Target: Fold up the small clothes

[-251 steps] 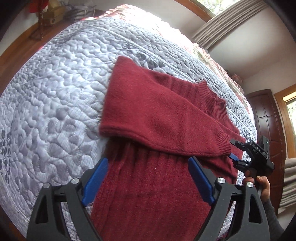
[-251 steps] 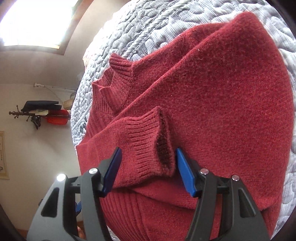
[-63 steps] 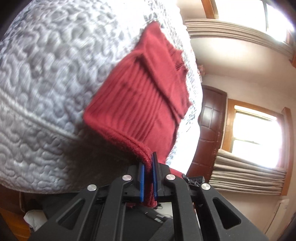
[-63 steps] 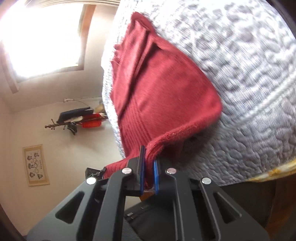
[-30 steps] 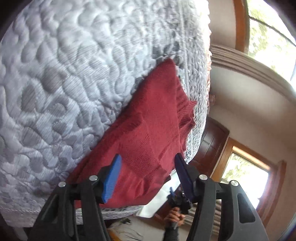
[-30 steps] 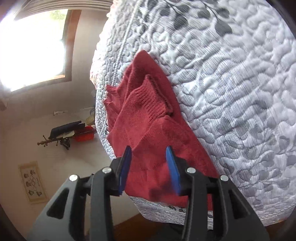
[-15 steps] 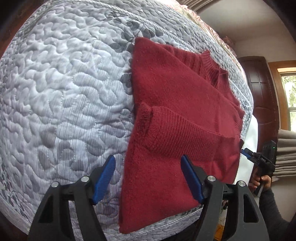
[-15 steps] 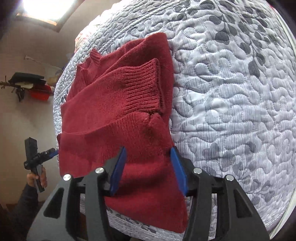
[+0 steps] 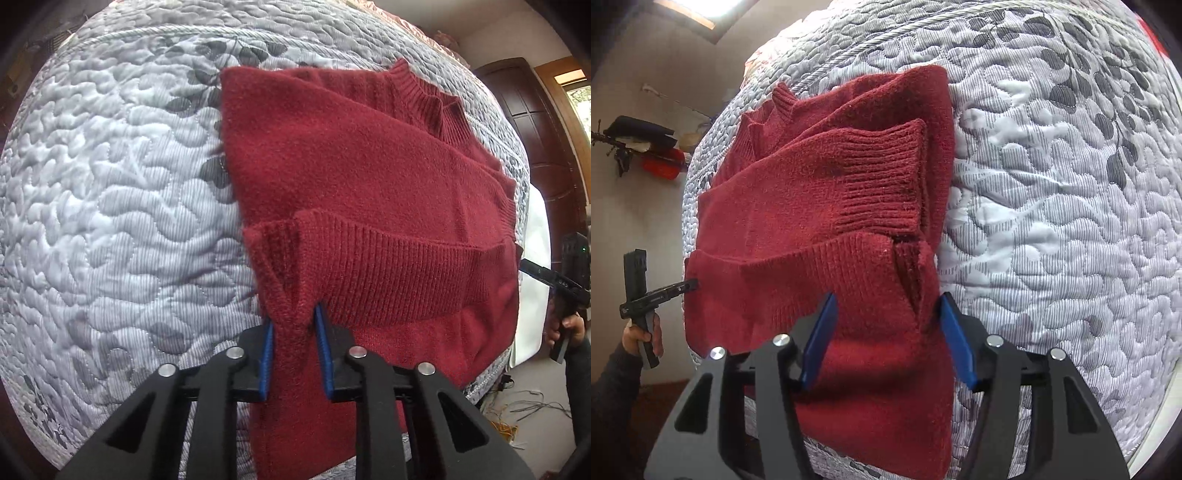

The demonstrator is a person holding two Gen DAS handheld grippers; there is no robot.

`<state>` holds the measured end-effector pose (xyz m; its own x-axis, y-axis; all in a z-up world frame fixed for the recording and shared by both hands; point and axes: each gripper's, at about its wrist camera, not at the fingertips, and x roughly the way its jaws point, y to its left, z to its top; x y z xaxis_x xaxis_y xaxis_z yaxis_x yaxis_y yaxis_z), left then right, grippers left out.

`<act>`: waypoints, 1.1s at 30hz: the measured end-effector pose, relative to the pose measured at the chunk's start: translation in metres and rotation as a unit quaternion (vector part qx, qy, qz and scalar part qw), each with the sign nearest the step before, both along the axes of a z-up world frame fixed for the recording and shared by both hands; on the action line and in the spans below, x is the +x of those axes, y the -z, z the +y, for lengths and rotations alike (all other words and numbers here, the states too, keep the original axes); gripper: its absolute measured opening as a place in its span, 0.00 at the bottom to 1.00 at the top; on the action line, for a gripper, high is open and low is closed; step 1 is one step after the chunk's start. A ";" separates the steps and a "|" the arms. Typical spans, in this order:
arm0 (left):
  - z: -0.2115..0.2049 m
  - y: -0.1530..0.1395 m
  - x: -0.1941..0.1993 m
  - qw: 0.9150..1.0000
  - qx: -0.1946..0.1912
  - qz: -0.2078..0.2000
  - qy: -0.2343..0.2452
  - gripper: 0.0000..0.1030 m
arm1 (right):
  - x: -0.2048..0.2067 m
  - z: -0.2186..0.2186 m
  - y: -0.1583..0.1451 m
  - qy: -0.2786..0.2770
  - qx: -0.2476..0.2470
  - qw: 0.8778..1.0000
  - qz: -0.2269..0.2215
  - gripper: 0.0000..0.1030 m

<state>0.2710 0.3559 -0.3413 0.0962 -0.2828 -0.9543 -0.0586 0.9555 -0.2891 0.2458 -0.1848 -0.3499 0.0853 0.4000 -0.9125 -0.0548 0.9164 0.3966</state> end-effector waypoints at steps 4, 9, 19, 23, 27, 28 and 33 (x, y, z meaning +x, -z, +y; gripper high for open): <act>-0.001 -0.002 -0.002 1.000 0.006 -0.007 -0.004 0.16 | 0.001 0.001 0.003 -0.002 -0.025 1.000 -0.003 0.52; -0.005 0.000 -0.002 1.000 0.019 -0.013 -0.003 0.16 | 0.002 0.000 0.006 0.002 -0.044 0.999 -0.009 0.58; -0.009 -0.008 -0.006 0.999 0.035 -0.034 -0.014 0.11 | -0.002 0.006 0.000 -0.010 -0.061 0.998 -0.014 0.06; -0.012 -0.026 -0.012 0.997 0.051 -0.061 -0.017 0.11 | -0.008 0.002 -0.025 -0.001 -0.052 0.998 -0.034 0.06; -0.017 -0.062 -0.018 0.992 0.058 -0.107 -0.016 0.11 | -0.015 0.004 -0.056 -0.001 -0.049 0.997 -0.065 0.05; -0.017 -0.071 -0.019 0.991 0.060 -0.119 -0.017 0.11 | -0.016 0.003 -0.064 0.003 -0.050 0.996 -0.074 0.06; -0.009 -0.116 -0.023 0.981 0.053 -0.181 -0.039 0.11 | -0.017 -0.001 -0.104 0.033 -0.036 0.991 -0.122 0.05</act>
